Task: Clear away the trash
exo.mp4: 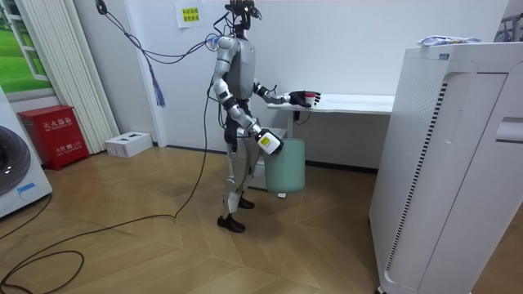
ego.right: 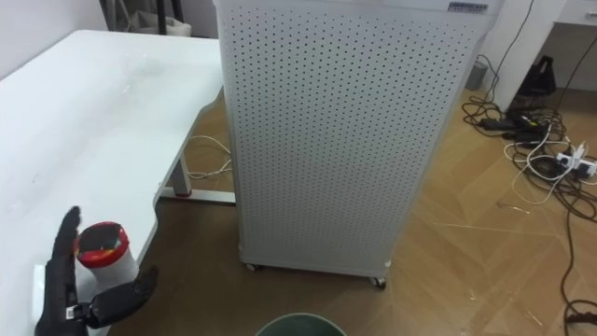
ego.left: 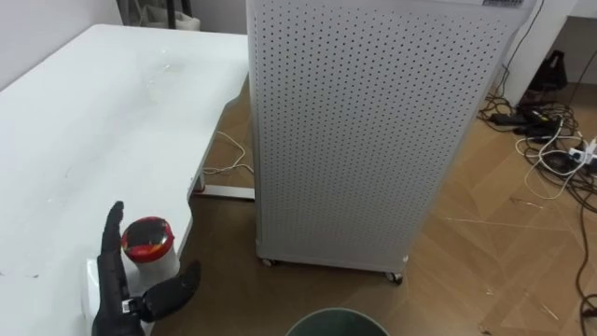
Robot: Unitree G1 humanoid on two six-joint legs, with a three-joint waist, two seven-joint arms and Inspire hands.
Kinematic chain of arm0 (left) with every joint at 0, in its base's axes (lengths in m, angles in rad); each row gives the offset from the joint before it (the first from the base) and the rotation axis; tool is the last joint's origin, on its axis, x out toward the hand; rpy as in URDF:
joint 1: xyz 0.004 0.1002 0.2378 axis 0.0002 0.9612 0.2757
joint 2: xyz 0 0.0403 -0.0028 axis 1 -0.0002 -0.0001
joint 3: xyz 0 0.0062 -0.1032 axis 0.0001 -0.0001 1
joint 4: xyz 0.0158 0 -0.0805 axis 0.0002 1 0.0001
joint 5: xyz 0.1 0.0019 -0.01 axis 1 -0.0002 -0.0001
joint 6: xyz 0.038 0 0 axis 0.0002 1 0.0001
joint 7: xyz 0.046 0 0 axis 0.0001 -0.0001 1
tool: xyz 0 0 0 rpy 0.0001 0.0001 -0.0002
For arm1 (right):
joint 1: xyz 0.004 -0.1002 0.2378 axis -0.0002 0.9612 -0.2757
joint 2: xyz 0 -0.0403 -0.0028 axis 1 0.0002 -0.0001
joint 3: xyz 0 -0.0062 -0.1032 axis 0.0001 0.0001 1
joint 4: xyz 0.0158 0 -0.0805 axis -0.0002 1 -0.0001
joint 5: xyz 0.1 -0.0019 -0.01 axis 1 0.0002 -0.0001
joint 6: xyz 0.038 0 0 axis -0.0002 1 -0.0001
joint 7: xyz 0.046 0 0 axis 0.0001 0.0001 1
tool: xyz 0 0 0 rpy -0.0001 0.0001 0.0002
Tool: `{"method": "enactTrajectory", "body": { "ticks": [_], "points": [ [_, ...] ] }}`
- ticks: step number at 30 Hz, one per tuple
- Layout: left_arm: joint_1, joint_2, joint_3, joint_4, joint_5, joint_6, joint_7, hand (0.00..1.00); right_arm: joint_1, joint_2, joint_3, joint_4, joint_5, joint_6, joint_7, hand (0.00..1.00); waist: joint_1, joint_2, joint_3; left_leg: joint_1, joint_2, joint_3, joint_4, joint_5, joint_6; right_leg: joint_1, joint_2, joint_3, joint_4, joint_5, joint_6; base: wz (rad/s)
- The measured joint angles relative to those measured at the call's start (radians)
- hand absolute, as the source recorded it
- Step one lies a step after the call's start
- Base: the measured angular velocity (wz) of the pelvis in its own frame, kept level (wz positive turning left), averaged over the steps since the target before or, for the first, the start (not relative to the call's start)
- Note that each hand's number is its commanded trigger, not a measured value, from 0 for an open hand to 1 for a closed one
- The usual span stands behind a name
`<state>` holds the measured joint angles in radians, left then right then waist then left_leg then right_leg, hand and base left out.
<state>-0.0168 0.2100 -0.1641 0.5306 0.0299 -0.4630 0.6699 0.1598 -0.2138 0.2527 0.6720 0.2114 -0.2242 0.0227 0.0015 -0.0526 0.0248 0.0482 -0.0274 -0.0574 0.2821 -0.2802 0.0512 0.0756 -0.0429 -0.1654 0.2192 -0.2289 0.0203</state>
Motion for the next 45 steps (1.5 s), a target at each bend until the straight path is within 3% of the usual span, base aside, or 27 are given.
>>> {"method": "enactTrajectory", "body": {
  "ticks": [3,10,12,13,14,15,16,17,18,20,21,22,27,32,38,45],
  "points": [
    [-0.018,0.000,0.000,0.003,-0.008,0.000,0.001,1.00,0.000,0.000,0.000,0.000,-0.006,0.000,0.000,1.00,-0.003,0.004,0.0039,0.001,0.000,-0.001,-0.005,0.000,0.000,0.005,0.000,-0.002,-0.001,0.000,0.000,-0.01],
    [-0.036,0.000,0.001,0.017,-0.072,0.000,0.002,1.00,0.000,0.000,0.000,-0.001,-0.021,0.000,-0.017,1.00,-0.009,0.006,0.0017,0.022,0.001,-0.016,-0.006,0.000,0.000,0.012,0.001,-0.002,0.004,0.000,0.000,-0.11],
    [-0.036,0.000,0.001,0.022,-0.102,0.001,-0.002,1.00,0.000,0.000,0.000,-0.001,-0.021,0.000,-0.022,1.00,-0.020,0.007,0.0015,0.012,-0.002,-0.016,0.034,0.000,0.000,0.014,-0.011,0.002,0.025,0.001,-0.001,0.07],
    [-0.040,0.001,-0.001,0.028,-0.126,0.003,-0.010,1.00,0.001,0.006,0.001,-0.001,-0.018,0.000,-0.027,1.00,-0.024,-0.008,0.0107,-0.060,-0.014,0.038,0.172,-0.006,-0.026,0.037,-0.031,0.058,0.019,0.006,-0.007,0.24],
    [-0.043,-0.001,-0.005,0.029,-0.136,0.004,-0.016,1.00,0.003,0.010,0.002,0.002,-0.008,-0.001,-0.036,1.00,-0.024,-0.022,0.0118,-0.103,-0.022,0.073,0.217,-0.007,-0.039,0.051,-0.041,0.111,-0.001,0.005,-0.007,0.54],
    [-0.065,-0.012,-0.029,0.027,-0.142,0.005,-0.028,1.00,0.003,0.007,-0.006,0.004,0.025,-0.001,-0.051,1.00,-0.025,-0.019,0.0099,-0.189,-0.027,0.098,0.139,0.004,-0.041,0.048,-0.045,0.151,-0.009,0.003,-0.002,0.67],
    [-0.086,-0.020,-0.059,0.019,-0.136,0.002,-0.032,1.00,-0.003,0.000,-0.028,0.018,0.037,0.002,-0.063,1.00,-0.020,-0.019,0.0117,-0.253,-0.016,0.141,0.116,0.086,0.029,0.022,-0.051,0.161,0.027,-0.036,0.033,0.53],
    [-0.085,-0.023,-0.072,0.019,-0.136,0.001,-0.032,1.00,-0.004,0.004,-0.030,0.023,0.036,0.010,-0.067,1.00,-0.004,-0.023,0.0078,-0.251,-0.020,0.159,0.125,0.090,0.030,0.009,-0.062,0.151,0.048,-0.052,0.048,0.14],
    [-0.083,-0.028,-0.089,0.019,-0.136,0.002,-0.033,1.00,-0.004,0.007,-0.030,0.023,0.034,0.010,-0.068,1.00,0.011,-0.013,0.0053,-0.240,-0.014,0.167,0.123,0.089,0.032,-0.005,-0.061,0.125,0.060,-0.049,0.053,-0.29],
    [-0.082,-0.033,-0.087,0.029,-0.137,0.011,-0.037,1.00,-0.015,0.011,-0.029,0.019,0.023,0.010,-0.067,1.00,0.033,-0.006,0.0074,-0.214,-0.009,0.158,0.111,0.089,0.032,-0.036,-0.056,0.110,0.025,-0.029,0.045,-0.41],
    [-0.080,-0.034,-0.076,0.037,-0.139,0.023,-0.045,1.00,-0.020,0.015,-0.022,0.013,0.013,0.009,-0.073,1.00,0.031,0.001,0.0068,-0.200,-0.007,0.140,0.109,0.088,0.030,-0.055,-0.046,0.111,-0.007,0.013,0.034,-0.27],
    [-0.078,-0.038,-0.072,0.041,-0.147,0.033,-0.051,1.00,-0.012,0.014,-0.010,0.002,0.014,0.009,-0.083,1.00,0.026,0.013,-0.0010,-0.187,0.000,0.136,0.100,0.088,0.029,-0.052,-0.039,0.108,-0.013,0.038,0.030,-0.15],
    [-0.083,-0.041,-0.120,0.039,-0.147,0.034,-0.075,1.00,-0.061,0.015,0.016,-0.012,0.024,0.009,-0.099,1.00,-0.019,0.028,-0.0043,-0.182,0.010,0.137,0.075,0.083,0.019,-0.055,-0.019,0.087,0.006,0.040,0.025,0.05],
    [-0.093,-0.049,-0.186,0.036,-0.146,0.034,-0.111,1.00,-0.093,0.015,0.024,-0.035,0.028,0.009,-0.100,1.00,-0.028,0.028,-0.0021,-0.222,0.018,0.148,0.094,0.078,0.019,-0.121,-0.018,0.077,0.059,0.039,0.023,-0.14],
    [-0.104,-0.084,-0.283,0.036,-0.145,0.034,-0.193,1.00,-0.150,0.024,0.040,-0.034,0.025,0.008,-0.109,1.00,-0.034,0.035,0.0053,-0.255,0.018,0.185,0.096,0.086,0.031,-0.190,-0.030,0.086,0.097,0.041,0.026,-0.17],
    [-0.113,-0.129,-0.333,0.101,-0.114,0.034,-0.259,1.00,-0.227,0.080,0.042,-0.034,0.023,0.008,-0.107,1.00,-0.061,0.054,0.0167,-0.316,0.030,0.210,0.112,0.091,0.031,-0.271,-0.032,0.079,0.142,0.043,0.026,-0.11]
  ]
}}
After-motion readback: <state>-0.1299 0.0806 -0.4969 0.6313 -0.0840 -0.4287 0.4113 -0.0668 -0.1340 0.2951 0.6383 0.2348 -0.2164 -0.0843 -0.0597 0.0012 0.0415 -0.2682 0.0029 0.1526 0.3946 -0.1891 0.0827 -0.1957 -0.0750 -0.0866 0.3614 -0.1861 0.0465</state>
